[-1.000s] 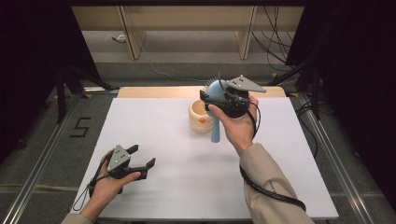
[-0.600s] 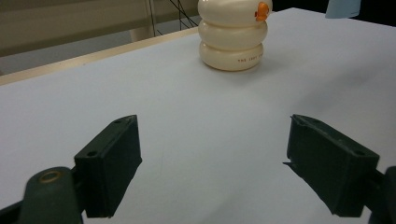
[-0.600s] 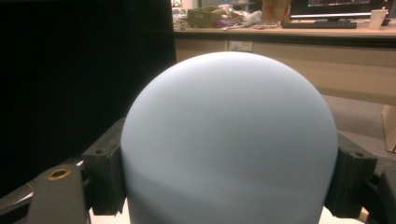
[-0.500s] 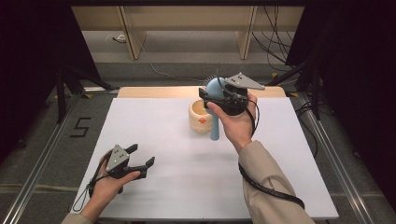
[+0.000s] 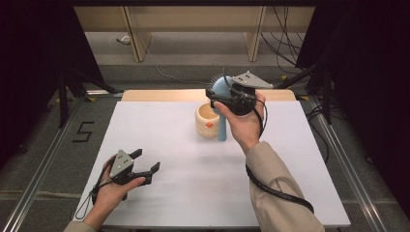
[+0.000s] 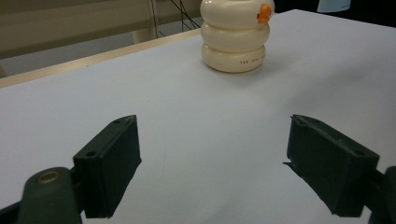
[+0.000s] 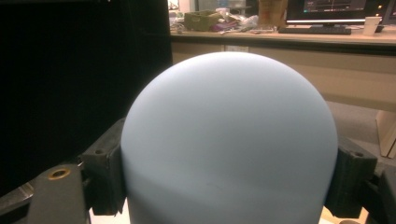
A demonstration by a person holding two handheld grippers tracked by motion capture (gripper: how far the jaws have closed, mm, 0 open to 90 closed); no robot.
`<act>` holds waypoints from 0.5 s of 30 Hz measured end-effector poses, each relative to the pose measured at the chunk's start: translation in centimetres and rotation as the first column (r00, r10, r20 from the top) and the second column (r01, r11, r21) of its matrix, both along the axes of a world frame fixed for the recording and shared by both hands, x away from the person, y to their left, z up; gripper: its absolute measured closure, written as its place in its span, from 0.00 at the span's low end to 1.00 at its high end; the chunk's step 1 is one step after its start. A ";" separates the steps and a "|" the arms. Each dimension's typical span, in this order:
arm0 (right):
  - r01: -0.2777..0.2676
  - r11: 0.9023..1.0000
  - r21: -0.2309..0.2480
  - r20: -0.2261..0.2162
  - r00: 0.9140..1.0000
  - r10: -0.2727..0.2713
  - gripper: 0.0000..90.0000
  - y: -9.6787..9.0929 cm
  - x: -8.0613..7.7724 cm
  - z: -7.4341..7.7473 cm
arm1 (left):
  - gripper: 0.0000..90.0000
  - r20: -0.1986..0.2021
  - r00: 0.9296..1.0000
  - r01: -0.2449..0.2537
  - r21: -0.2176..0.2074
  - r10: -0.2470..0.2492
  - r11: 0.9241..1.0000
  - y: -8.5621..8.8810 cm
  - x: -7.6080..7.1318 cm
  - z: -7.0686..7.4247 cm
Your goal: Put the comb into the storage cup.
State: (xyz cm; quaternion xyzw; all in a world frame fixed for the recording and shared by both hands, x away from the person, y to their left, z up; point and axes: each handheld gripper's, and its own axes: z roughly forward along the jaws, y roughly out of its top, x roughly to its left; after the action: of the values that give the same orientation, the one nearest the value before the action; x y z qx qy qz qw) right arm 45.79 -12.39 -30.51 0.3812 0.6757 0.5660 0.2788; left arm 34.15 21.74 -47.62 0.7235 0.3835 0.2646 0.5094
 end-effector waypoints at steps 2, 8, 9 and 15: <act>0.000 1.000 0.000 0.000 1.000 0.000 0.23 0.0 0.1 0.0 | 0.18 -0.003 1.000 -0.002 -0.007 0.002 1.000 0.0 0.0 0.0; 0.002 1.000 -0.001 0.001 1.000 -0.002 0.23 0.1 0.3 -0.1 | 0.18 -0.013 1.000 -0.014 -0.036 0.013 0.999 -0.1 -0.1 0.3; 0.003 1.000 -0.001 -0.001 1.000 -0.003 0.23 0.1 0.3 -0.1 | 0.18 -0.018 1.000 -0.013 -0.042 0.013 0.999 -0.1 -0.1 0.3; 0.004 1.000 0.000 0.000 1.000 -0.004 0.23 0.2 0.4 -0.1 | 0.18 -0.029 0.999 -0.030 -0.074 0.028 0.997 0.0 -0.1 0.8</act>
State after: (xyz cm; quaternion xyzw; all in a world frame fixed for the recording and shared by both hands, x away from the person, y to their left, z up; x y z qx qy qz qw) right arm 46.20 -12.23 -30.65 0.3825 0.6750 0.5655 0.2798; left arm 34.04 21.73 -46.86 0.7019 0.4105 0.2474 0.5269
